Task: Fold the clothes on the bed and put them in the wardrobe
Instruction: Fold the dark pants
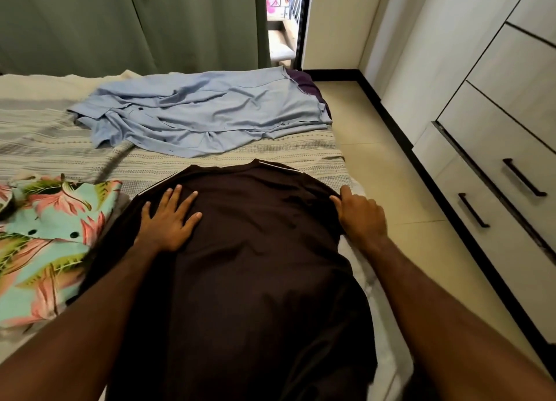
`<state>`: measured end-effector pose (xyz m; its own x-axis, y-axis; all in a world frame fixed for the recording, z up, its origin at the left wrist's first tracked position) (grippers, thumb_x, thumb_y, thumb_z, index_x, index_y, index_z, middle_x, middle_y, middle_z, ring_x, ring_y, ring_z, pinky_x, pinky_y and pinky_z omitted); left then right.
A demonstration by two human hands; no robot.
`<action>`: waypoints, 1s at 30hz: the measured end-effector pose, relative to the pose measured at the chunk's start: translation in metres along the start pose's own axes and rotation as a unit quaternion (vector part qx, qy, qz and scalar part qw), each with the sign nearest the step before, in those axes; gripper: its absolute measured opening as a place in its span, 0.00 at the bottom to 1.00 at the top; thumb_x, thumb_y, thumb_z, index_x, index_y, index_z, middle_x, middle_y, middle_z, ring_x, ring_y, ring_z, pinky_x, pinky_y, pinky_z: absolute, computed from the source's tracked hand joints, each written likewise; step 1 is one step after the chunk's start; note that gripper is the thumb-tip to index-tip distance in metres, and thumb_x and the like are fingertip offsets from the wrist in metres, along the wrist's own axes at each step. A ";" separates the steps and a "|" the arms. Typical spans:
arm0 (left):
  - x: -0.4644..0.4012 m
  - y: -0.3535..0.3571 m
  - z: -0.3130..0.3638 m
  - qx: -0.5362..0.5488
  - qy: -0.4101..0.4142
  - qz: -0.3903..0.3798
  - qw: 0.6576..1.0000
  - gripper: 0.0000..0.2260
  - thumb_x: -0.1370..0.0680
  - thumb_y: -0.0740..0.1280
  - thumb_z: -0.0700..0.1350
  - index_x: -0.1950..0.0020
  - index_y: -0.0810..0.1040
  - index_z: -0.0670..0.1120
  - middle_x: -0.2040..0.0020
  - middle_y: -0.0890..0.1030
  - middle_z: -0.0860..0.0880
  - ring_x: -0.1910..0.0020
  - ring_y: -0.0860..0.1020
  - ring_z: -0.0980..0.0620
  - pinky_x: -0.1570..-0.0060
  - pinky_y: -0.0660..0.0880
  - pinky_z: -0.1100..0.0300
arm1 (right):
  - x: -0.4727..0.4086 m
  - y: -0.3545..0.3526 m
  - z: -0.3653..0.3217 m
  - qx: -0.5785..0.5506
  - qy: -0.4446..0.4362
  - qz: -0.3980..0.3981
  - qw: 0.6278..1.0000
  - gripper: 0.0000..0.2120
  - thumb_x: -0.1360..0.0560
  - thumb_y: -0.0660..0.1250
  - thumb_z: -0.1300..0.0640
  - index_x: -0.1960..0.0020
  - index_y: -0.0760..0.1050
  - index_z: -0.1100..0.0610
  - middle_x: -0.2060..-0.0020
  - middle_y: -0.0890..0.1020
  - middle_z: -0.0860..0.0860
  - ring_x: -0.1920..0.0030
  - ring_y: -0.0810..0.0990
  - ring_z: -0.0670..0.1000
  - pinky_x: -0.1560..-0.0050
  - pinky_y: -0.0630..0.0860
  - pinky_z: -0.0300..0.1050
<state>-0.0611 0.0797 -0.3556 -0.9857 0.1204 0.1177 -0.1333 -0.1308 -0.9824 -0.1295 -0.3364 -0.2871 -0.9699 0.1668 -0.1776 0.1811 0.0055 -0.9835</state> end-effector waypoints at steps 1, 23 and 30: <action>0.000 0.000 0.000 0.002 0.000 0.002 1.000 0.32 0.23 0.44 0.68 0.19 0.50 0.64 0.17 0.44 0.53 0.19 0.43 0.54 0.24 0.43 0.38 | -0.009 0.000 0.008 0.015 -0.019 -0.003 1.000 0.19 0.15 0.52 0.42 0.41 0.70 0.57 0.52 0.83 0.61 0.53 0.82 0.66 0.58 0.75 0.53; -0.025 -0.010 0.002 -0.022 0.011 -0.023 0.999 0.33 0.25 0.43 0.74 0.21 0.45 0.68 0.17 0.46 0.56 0.19 0.45 0.55 0.24 0.45 0.36 | -0.065 0.076 -0.134 -0.063 -0.092 -0.133 0.985 0.27 0.19 0.45 0.34 0.21 0.50 0.34 0.18 0.51 0.46 0.19 0.47 0.51 0.22 0.40 0.63; -0.082 -0.015 0.019 -0.042 0.029 -0.010 0.999 0.29 0.20 0.48 0.70 0.21 0.43 0.69 0.17 0.47 0.53 0.18 0.47 0.51 0.24 0.44 0.35 | -0.124 0.085 -0.110 -0.029 -0.095 -0.114 0.988 0.29 0.21 0.44 0.31 0.21 0.50 0.33 0.18 0.51 0.46 0.19 0.46 0.50 0.22 0.40 0.63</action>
<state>0.0195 0.0528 -0.3481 -0.9750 0.1793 0.1310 -0.1412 -0.0454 -0.9889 0.0241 -0.2479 -0.3445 -0.9986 -0.0340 0.0398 -0.0424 0.0797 -0.9959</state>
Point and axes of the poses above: each hand's wrist, its own x-axis away from the middle knuckle, its own y-axis out of the palm, z = x × y, the point moved 6 cm from there along -x, towards the middle knuckle
